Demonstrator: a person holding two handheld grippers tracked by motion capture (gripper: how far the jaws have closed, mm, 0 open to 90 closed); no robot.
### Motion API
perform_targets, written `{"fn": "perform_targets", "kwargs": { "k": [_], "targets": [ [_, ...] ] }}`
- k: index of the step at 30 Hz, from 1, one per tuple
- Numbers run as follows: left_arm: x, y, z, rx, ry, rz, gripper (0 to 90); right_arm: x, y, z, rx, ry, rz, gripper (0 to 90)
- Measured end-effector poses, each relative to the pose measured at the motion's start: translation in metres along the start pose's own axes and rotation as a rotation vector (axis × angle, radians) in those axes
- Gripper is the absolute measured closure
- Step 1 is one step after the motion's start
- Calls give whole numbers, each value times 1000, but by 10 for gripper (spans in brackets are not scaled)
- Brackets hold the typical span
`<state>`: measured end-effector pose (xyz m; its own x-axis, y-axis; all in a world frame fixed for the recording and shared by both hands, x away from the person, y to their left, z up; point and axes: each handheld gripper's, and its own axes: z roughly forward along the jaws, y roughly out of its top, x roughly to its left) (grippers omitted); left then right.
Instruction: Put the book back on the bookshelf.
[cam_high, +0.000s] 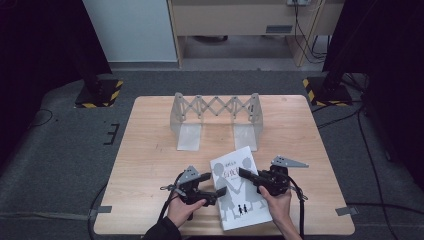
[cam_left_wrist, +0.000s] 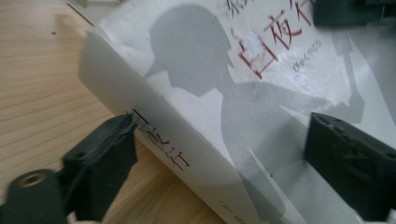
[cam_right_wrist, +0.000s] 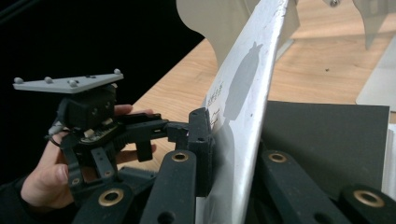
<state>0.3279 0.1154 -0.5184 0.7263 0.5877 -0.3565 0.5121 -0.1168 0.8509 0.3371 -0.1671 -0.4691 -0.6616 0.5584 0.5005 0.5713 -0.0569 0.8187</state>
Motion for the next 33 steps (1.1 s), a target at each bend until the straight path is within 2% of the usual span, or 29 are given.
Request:
{"fn": "perform_targets", "kwargs": {
  "k": [1,2,3,9,16,21,23,25,27,33],
  "targets": [
    [0,-4,5,14,-43,-32,0,0,0,-1,-6,6,-2,819],
    [0,-4,5,14,-43,-32,0,0,0,-1,-6,6,-2,819],
    [1,-7,7,1,-69,-65,0,-1,0,-3,-18,16,-11,821],
    [1,-6,7,8,-73,-66,0,-3,-1,-4,-31,37,-19,820],
    [4,-7,10,15,-78,-76,0,-10,-2,-2,-26,48,3,817],
    [6,-9,8,15,-99,-34,0,-11,-3,-3,-32,52,3,816],
    [6,-11,8,28,-115,-50,0,-11,-3,-3,-31,54,0,816],
    [2,-14,11,41,-160,-68,0,-9,-2,-2,-23,63,-13,815],
    [2,-14,12,42,-159,-72,0,-9,-2,-2,-24,62,-16,815],
    [4,-16,15,53,-148,-103,0,-18,-4,1,1,42,29,785]
  ]
}}
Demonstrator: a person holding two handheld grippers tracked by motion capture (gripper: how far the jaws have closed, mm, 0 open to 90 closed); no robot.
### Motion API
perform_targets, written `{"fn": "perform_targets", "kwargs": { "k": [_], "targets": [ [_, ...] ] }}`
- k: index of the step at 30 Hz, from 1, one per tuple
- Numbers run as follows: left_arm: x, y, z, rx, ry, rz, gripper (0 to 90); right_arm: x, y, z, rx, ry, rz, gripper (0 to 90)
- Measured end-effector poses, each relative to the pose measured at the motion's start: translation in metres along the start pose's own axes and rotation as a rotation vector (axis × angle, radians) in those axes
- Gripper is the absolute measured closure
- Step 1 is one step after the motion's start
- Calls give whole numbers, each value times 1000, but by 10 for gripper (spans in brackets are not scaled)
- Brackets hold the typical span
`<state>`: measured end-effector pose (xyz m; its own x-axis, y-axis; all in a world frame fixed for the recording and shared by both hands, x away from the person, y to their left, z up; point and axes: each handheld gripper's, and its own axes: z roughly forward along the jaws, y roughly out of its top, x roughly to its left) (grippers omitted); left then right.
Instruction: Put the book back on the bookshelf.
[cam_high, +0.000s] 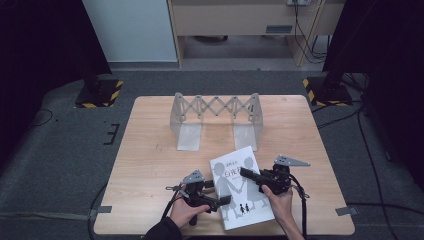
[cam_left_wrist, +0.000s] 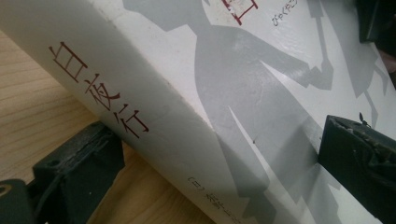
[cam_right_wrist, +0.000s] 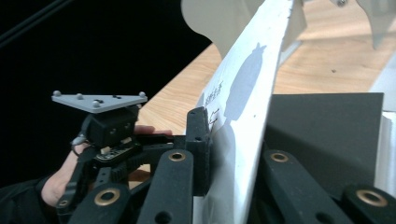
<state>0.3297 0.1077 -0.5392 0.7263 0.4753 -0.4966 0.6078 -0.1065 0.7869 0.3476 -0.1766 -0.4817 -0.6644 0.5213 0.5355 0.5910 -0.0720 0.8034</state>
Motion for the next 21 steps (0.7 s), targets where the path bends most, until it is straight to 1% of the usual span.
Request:
{"fn": "perform_targets", "kwargs": {
  "k": [1,2,4,5,6,8,9,10,12,13,14,15,16,17,20,21],
  "targets": [
    [1,-1,1,2,1,-7,0,-2,-1,2,20,-28,-12,746],
    [2,-1,2,1,1,-18,0,-3,-1,2,29,-44,-20,729],
    [2,-1,3,16,11,-32,0,-5,-3,5,50,-76,-39,685],
    [3,-1,3,23,17,-39,0,-5,-3,5,50,-76,-39,685],
    [3,-1,4,30,23,-47,0,-5,-4,6,55,-87,-49,668],
    [5,-1,6,55,31,-81,0,-7,-5,8,79,-116,-66,618],
    [6,-1,6,63,31,-92,0,-8,-7,9,92,-138,-87,581],
    [5,-1,6,64,34,-91,2,-9,-7,9,103,-152,-92,572],
    [5,-1,7,64,36,-90,3,-10,-8,9,101,-152,-86,560],
    [5,-1,7,64,36,-91,3,-10,-8,8,101,-168,-107,542],
    [5,-1,7,64,36,-92,3,-9,-9,8,98,-170,-111,536],
    [4,-2,7,63,41,-91,4,-9,-9,8,102,-177,-112,500],
    [4,-2,7,64,43,-91,5,-10,-9,7,108,-198,-130,478],
    [3,-2,7,64,48,-90,10,-11,-10,6,112,-221,-141,431],
    [2,-2,8,68,63,-83,20,-13,-13,2,135,-282,-170,384],
    [1,-2,8,69,65,-83,20,-13,-13,2,135,-282,-170,384]
  ]
}}
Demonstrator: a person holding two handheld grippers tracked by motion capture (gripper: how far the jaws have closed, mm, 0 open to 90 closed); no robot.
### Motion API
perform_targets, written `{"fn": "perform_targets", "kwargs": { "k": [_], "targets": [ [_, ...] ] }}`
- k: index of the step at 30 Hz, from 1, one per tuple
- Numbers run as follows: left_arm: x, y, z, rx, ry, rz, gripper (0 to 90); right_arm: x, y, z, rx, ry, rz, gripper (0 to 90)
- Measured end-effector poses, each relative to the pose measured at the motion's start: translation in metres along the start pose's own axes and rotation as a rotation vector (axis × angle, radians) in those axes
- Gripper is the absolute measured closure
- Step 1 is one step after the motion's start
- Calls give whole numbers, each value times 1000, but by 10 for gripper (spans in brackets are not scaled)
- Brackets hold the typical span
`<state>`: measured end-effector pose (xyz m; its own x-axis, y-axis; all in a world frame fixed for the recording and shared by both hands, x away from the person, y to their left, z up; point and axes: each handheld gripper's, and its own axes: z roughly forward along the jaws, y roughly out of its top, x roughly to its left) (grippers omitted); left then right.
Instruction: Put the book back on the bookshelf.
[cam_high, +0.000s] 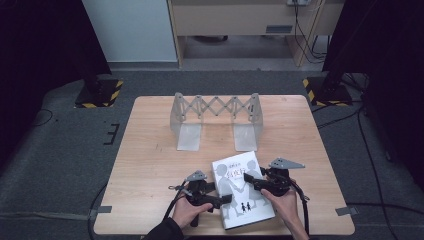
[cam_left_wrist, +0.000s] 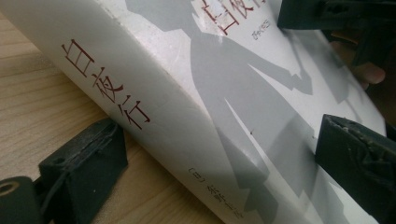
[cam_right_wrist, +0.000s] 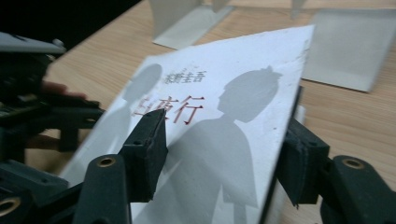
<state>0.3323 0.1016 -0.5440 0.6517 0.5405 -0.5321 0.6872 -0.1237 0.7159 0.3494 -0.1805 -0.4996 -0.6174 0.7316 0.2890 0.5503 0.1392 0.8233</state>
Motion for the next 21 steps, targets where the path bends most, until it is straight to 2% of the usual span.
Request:
{"fn": "perform_targets", "kwargs": {
  "k": [2,5,6,7,8,12,14,21],
  "targets": [
    [-1,0,0,7,14,13,27,-3,-5,-1,22,-39,-18,371],
    [-2,0,1,8,23,15,32,-5,-8,-1,32,-44,1,347],
    [-2,0,1,2,24,10,34,-5,-10,0,47,-61,-22,346],
    [-2,0,1,4,24,9,34,-3,-12,0,47,-80,-61,333],
    [-2,0,1,3,24,9,34,-3,-13,0,35,-83,-73,326],
    [-2,0,1,3,24,9,34,-3,-17,-3,37,-75,-56,258],
    [-2,0,1,3,24,8,33,-6,-21,-5,38,-70,-24,209],
    [-2,0,1,0,26,6,34,-9,-28,-7,23,-50,4,198]
  ]
}}
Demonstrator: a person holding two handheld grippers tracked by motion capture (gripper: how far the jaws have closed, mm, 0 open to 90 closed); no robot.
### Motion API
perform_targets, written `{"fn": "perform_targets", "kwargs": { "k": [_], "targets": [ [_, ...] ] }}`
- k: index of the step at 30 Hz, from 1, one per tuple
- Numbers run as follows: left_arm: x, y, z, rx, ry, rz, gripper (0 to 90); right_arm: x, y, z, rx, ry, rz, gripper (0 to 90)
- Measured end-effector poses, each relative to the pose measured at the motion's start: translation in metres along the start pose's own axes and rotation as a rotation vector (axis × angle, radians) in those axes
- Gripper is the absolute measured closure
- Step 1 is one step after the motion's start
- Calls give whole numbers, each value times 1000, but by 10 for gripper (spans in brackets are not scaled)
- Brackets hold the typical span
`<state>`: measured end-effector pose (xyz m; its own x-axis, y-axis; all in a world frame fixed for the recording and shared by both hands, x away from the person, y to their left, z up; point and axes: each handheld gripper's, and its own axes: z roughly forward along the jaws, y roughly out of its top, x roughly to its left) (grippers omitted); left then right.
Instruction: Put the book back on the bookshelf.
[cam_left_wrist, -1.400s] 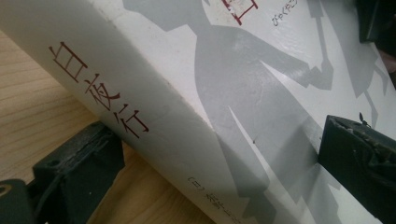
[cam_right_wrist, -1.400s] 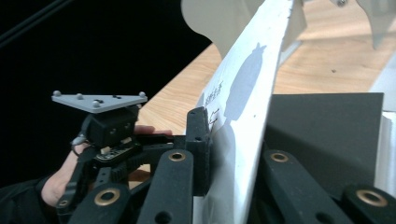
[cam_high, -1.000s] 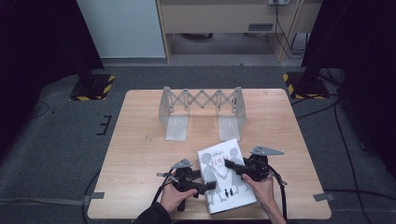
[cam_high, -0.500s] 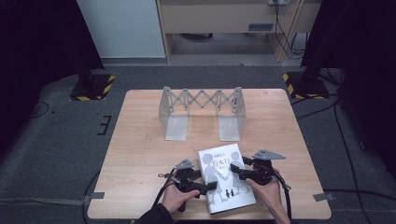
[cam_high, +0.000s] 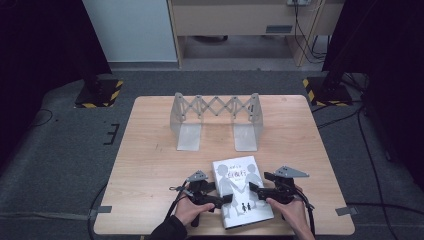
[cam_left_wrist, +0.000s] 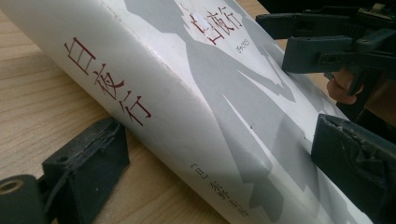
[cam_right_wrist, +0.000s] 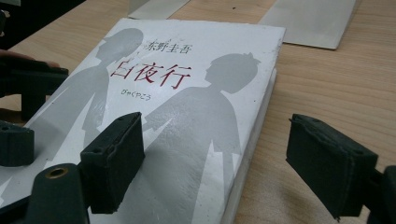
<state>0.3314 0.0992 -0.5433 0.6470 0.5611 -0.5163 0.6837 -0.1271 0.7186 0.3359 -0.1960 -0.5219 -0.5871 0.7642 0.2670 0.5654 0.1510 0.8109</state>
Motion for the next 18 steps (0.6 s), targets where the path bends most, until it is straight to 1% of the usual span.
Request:
{"fn": "perform_targets", "kwargs": {
  "k": [2,3,5,6,7,8,10,11,13,15,16,18],
  "targets": [
    [0,0,0,-2,0,-2,34,0,0,0,1,-1,5,196],
    [0,0,0,-3,2,-2,35,-2,0,2,6,11,25,196],
    [0,0,0,-5,4,-5,38,-2,0,3,12,28,49,201],
    [-1,0,0,-8,7,-7,38,-2,0,3,12,28,49,201],
    [-1,0,0,-8,7,-8,39,-1,1,5,11,37,59,220],
    [-1,0,0,-9,7,-8,39,-1,1,5,11,37,59,220],
    [0,0,0,-17,11,-17,49,0,1,7,10,53,67,278],
    [0,0,0,-19,10,-19,56,1,2,8,8,58,75,279],
    [1,0,0,-23,13,-23,67,0,3,9,13,57,75,292],
    [1,0,0,-24,15,-24,67,-1,3,8,18,71,95,304],
    [1,0,0,-22,13,-23,72,0,3,9,18,75,121,321],
    [2,1,0,-23,14,-37,82,0,3,9,17,74,120,327]
  ]
}}
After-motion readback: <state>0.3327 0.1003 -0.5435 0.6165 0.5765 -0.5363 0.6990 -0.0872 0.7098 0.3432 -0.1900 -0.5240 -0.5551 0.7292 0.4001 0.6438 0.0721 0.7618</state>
